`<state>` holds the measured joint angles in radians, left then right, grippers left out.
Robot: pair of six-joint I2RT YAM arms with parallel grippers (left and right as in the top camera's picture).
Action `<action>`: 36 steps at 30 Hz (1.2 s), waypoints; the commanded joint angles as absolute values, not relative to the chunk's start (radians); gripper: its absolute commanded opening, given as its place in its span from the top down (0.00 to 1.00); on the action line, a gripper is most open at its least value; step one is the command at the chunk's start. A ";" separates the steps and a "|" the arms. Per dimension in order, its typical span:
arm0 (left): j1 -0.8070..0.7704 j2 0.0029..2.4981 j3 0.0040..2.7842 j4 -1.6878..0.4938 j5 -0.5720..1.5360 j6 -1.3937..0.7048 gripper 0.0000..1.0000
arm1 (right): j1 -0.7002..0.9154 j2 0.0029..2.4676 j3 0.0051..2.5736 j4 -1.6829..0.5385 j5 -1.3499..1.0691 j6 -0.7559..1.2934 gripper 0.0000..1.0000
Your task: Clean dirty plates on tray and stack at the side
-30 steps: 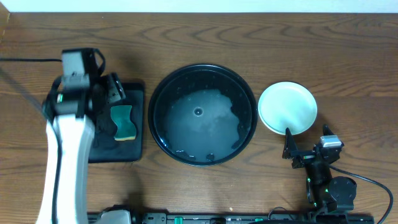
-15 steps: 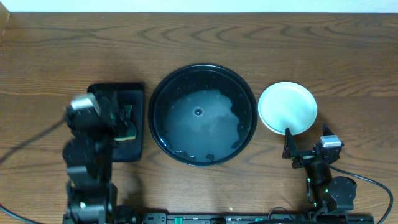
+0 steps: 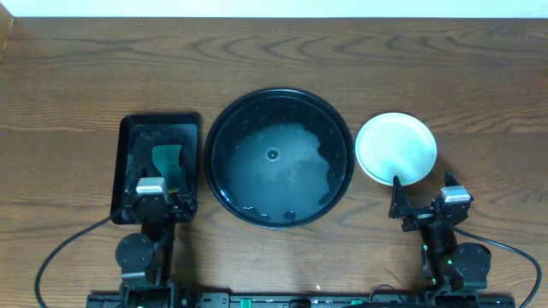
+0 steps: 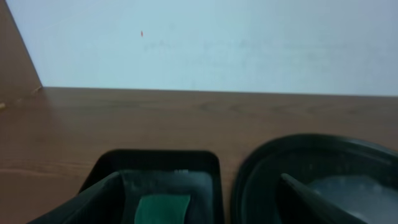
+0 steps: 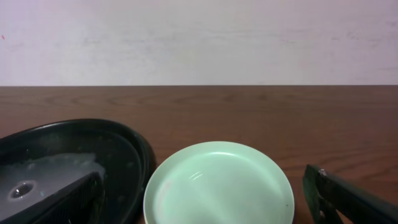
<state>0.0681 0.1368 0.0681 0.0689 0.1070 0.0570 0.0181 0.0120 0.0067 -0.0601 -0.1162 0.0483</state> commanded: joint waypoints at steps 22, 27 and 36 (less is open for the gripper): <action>0.031 0.006 0.004 -0.063 0.097 0.138 0.23 | 0.020 0.006 0.006 -0.064 -0.121 0.054 0.01; 0.031 0.006 0.004 -0.063 0.097 0.138 0.23 | 0.020 0.006 0.006 -0.064 -0.121 0.054 0.01; 0.031 0.006 0.004 -0.063 0.097 0.138 0.23 | 0.020 0.006 0.006 -0.064 -0.121 0.054 0.01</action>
<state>0.0353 0.0109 0.0135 -0.0189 0.0902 0.1295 0.0181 0.0116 0.0067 -0.0601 -0.1162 0.0483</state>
